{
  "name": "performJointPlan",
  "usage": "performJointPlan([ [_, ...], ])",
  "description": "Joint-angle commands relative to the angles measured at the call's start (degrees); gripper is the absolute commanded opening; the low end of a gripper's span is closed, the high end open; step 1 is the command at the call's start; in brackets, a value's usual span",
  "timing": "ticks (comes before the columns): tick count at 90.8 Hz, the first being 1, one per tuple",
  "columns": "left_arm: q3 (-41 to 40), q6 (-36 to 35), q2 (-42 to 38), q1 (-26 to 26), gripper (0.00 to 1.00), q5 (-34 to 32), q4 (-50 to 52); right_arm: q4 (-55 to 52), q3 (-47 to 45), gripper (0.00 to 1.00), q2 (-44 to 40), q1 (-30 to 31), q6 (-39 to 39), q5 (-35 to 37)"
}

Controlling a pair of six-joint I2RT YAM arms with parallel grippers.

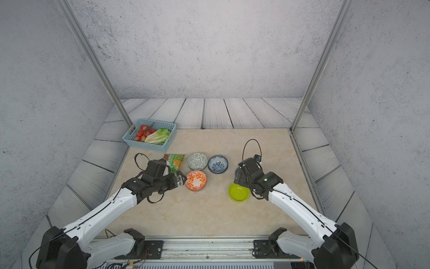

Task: Stack the bowls
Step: Place the bowl on the bowl.

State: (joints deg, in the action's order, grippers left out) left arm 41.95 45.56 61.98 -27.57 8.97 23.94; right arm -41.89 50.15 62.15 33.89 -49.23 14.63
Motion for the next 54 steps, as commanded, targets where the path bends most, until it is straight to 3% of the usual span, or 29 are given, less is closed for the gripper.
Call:
performJointPlan([
  [1, -2.87, 2.22, -3.80, 0.96, 1.00, -2.06, -0.55, -4.94, -4.78, 0.99, -3.53, -0.23, -4.10, -5.41],
  [22, -4.24, 2.63, -8.44, 1.55, 1.00, -0.89, -0.09, -4.29, -10.70, 0.95, -4.97, -0.70, -6.64, -9.96],
  [38, -4.07, 2.32, -8.38, 1.72, 1.00, 0.50, -0.19, -1.06, -12.88, 0.83, -4.03, -0.84, -7.76, -13.14],
  [46, -4.07, 2.18, -8.56, 1.73, 1.00, 0.91, -0.28, -0.48, -12.65, 0.72, -2.66, -0.86, -7.57, -13.35],
  [54, -4.18, 2.08, -8.93, 1.82, 1.00, 1.12, -0.60, 0.09, -12.54, 0.70, -1.03, -0.92, -7.36, -13.57],
])
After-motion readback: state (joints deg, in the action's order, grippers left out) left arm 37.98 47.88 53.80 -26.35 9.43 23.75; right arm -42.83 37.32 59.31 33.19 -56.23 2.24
